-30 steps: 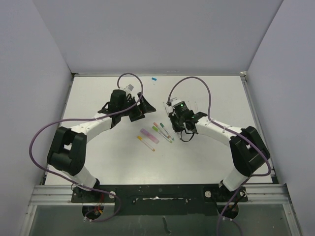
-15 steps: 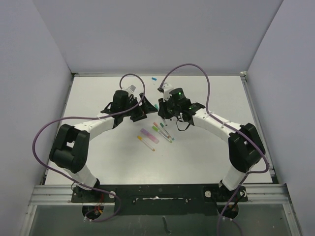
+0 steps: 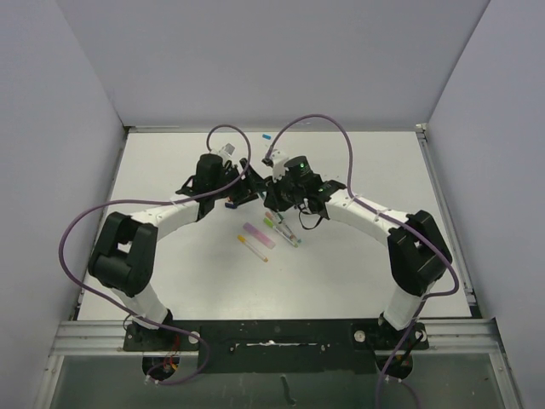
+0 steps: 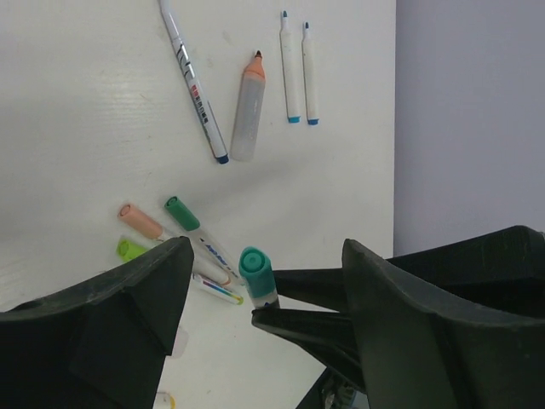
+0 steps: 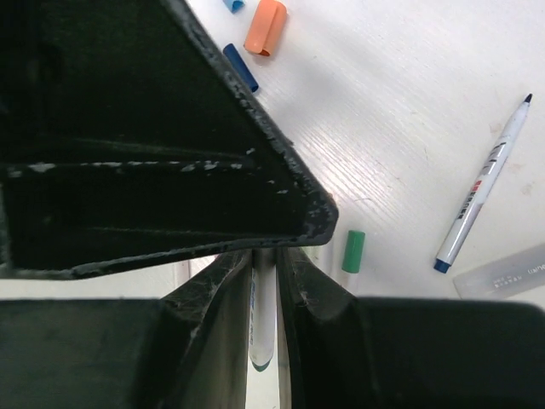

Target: Open the pen caps

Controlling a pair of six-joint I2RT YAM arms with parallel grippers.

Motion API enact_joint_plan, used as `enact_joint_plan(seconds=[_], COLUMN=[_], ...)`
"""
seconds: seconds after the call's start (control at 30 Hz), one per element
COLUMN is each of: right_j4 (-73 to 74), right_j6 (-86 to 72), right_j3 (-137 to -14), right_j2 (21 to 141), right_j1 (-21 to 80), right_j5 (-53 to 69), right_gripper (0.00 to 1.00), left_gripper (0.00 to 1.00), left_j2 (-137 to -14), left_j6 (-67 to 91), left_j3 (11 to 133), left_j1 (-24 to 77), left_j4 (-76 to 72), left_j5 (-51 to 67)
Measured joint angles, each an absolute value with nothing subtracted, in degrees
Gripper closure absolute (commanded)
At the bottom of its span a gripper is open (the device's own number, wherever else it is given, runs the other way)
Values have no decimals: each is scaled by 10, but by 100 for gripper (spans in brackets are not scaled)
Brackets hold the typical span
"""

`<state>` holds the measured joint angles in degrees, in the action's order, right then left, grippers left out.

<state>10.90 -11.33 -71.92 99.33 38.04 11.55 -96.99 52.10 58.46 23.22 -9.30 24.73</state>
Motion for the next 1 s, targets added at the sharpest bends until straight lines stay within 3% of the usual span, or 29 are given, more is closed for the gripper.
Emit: enact_joint_plan(seconds=[0.37,0.57,0.63,0.67,0.73,0.8,1.0], right_j4=[98,96,96,96,96,96,91], right_j6=[-114,-114,-114,-114,-114,-115,-117], right_j3=[-719,-719,-719,-719,-719,-719,-719], right_j2=[993,993,993,993,993,993,993], right_j1=[387,387,386,386,386,386,387], right_j5=[121,120,120,120,120,121,127], right_gripper=[100,100,100,95,70,59,56], left_gripper=[68,100,100,100,100,100,100], left_j2=[-975,-976,-978,-978,-978,-978,-978], left_j6=[535,531,531,531,531,533,538], left_j3=[585,584,584,584,584,584,584], left_j1=[232,232,230,230,230,230,235], left_j4=[-117,-122,-123,-123,-123,-123,-134], left_j5=[257,255,254,254,254,255,269])
